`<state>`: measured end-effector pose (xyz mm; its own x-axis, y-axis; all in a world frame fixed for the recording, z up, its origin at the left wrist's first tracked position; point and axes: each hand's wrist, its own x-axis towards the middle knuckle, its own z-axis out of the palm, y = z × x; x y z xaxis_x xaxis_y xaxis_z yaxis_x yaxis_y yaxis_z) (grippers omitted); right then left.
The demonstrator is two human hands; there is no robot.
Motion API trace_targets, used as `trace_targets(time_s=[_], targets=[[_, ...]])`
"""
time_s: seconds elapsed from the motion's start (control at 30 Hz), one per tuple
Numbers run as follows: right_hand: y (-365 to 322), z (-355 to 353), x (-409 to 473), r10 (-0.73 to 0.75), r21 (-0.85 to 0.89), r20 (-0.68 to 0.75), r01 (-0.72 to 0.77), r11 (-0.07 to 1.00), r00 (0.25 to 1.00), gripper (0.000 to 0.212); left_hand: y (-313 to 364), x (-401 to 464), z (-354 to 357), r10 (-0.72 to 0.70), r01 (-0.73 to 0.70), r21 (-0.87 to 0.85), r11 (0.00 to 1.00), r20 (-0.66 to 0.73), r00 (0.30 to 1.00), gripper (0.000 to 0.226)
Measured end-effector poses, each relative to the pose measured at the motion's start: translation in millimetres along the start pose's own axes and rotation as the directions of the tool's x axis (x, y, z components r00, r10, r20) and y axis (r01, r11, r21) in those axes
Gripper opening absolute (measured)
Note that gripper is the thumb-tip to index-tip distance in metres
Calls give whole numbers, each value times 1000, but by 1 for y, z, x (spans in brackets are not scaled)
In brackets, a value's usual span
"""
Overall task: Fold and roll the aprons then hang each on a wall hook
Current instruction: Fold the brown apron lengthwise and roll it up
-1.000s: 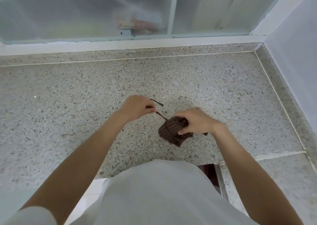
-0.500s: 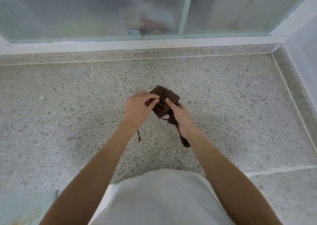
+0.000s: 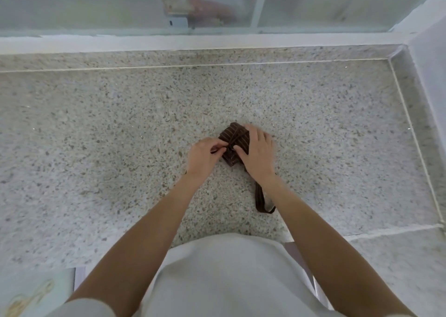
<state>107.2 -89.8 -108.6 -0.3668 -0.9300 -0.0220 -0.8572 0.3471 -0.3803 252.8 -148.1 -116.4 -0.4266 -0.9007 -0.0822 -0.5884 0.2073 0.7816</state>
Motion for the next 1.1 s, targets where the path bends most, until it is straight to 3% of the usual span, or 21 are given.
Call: trace_targets(time_s=[0.13, 0.27, 0.4, 0.47, 0.57, 0.67, 0.73, 0.83, 0.9, 1.0, 1.1], targets=[[3, -4, 19, -253, -17, 198, 262, 965, 947, 45, 1, 1, 0, -10, 10, -21, 1000, 13, 1000, 18], [13, -7, 34, -163, 224, 373, 82, 971, 913, 44, -4, -7, -3, -83, 82, -66, 994, -11, 997, 16], [4, -19, 43, -179, 447, 358, 0, 894, 916, 38, -2, -16, -9, -130, 115, -171, 979, -77, 989, 17], [-13, -25, 41, -143, 598, 306, -73, 798, 941, 36, 3, -20, -19, -100, 58, -188, 981, -225, 969, 16], [-36, -33, 35, -82, 845, 312, -237, 480, 947, 34, 14, -20, -40, 66, -140, -135, 981, -445, 893, 16], [-34, -29, 31, -10, 899, 346, -329, 291, 938, 34, 18, -8, -50, 89, -157, -144, 977, -390, 917, 15], [-23, -20, 29, 102, 880, 340, -355, 316, 935, 33, 12, 0, -46, 86, -126, -128, 984, -280, 956, 13], [-2, -11, 28, 225, 762, 248, -333, 556, 942, 32, -6, 5, -34, 138, -149, -47, 988, -180, 974, 15], [8, -11, 28, 249, 679, 223, -333, 654, 942, 32, -17, 9, -29, 177, -163, 94, 982, -173, 969, 13], [15, -9, 25, 239, 638, 221, -326, 698, 945, 31, -26, 8, -19, 286, -177, 443, 879, -192, 939, 11], [18, -6, 27, 224, 628, 225, -317, 711, 948, 30, -17, 0, -6, 223, -179, 494, 851, -31, 974, 20]])
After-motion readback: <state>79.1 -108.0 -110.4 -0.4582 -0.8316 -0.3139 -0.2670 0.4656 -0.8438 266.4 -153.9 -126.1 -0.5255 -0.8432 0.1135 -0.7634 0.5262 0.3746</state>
